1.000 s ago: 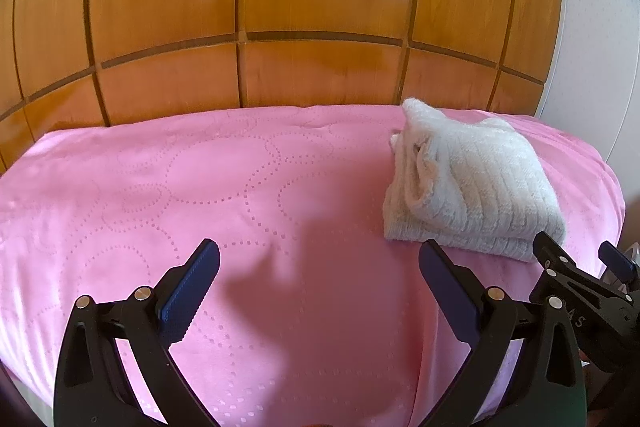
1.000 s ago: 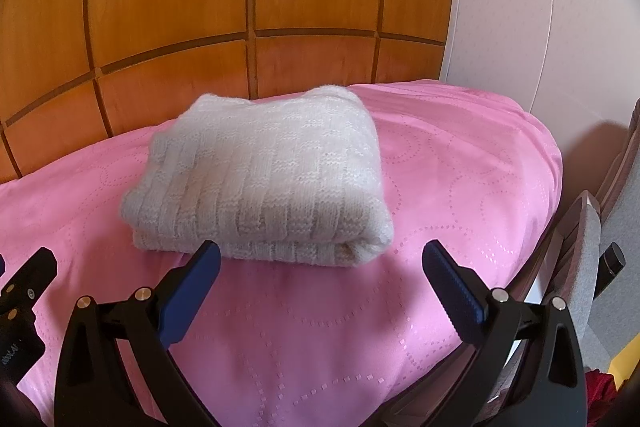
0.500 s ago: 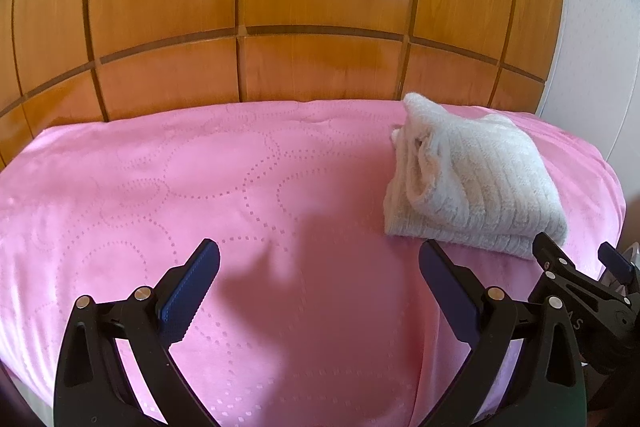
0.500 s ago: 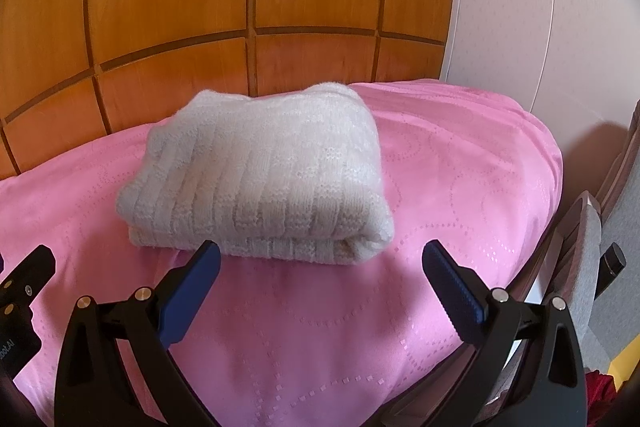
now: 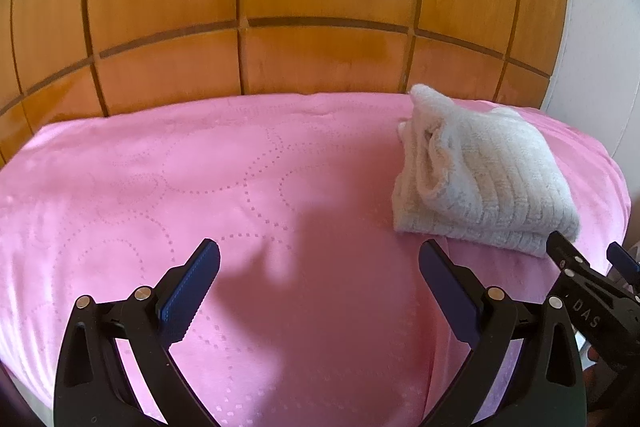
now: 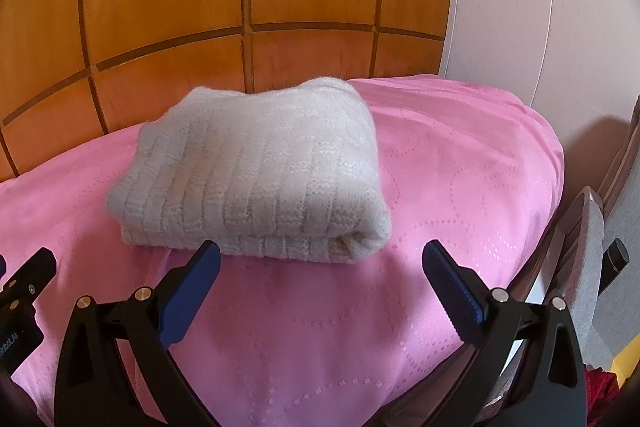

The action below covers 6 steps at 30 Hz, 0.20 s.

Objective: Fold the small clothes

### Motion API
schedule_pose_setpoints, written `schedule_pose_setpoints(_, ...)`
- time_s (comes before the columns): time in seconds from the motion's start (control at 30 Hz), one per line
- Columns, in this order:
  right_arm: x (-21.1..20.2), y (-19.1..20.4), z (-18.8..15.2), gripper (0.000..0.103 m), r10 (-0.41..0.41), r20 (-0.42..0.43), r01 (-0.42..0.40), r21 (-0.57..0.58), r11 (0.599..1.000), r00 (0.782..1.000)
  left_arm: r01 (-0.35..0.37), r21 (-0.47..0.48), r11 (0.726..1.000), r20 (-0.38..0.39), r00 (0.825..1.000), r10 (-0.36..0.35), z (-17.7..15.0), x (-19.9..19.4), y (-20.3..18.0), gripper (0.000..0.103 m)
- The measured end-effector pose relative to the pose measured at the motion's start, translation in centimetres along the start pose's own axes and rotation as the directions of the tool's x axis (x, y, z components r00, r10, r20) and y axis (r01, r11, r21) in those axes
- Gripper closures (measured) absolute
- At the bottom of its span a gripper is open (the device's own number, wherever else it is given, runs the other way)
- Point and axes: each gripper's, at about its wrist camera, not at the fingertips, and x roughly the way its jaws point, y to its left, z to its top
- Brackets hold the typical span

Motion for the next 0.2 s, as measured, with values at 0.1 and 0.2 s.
schedule_pose_setpoints(0.1,0.7,-2.0,1.3,0.002,-0.003,0.004,0.002,0.048,0.999,1.000,-0.026,-0.011,1.000,-0.018,1.000,0.026,0.1,1.0,0.9,0.004)
schedule_pose_setpoints(0.2,3.0,-5.3,3.5,0.002,-0.020,-0.024,0.023,0.110,0.994,0.999,-0.031,-0.056,0.998,-0.044,0.999,0.028,0.3,2.1,2.8,0.004)
